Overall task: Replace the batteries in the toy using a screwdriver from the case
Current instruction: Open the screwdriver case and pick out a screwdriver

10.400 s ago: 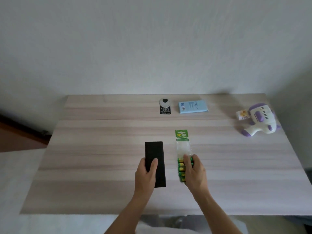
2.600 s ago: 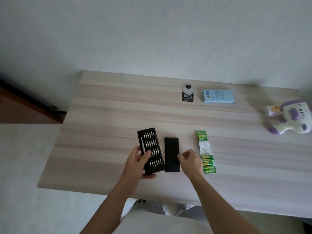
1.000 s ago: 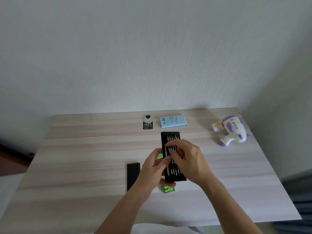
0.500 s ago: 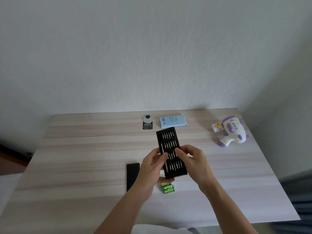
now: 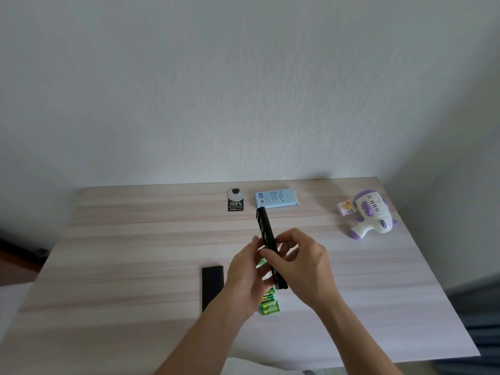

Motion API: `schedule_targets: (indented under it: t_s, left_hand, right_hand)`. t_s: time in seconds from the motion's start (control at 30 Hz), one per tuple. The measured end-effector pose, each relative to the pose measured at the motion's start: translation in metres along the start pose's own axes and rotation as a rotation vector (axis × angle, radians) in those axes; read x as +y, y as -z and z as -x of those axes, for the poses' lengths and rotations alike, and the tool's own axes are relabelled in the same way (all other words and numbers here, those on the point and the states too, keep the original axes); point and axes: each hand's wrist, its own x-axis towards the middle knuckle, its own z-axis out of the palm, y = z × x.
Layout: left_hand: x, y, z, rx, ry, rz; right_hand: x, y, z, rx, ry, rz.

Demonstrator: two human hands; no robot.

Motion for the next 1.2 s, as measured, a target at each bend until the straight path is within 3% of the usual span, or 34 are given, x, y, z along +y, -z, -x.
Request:
schedule_targets:
  t_s: [0.7, 1.2]
  left_hand:
    - [-0.011, -0.008, -0.001, -0.067, 0.131, 0.014]
    - [-0.017, -0.003, -0.009, -0.116, 0.100, 0.009]
  right_hand:
    - [0.008, 0.008, 0.006, -0.090, -0.150, -0.109]
    - [0.009, 0.011, 0.005, -0.119, -0.154, -0.078]
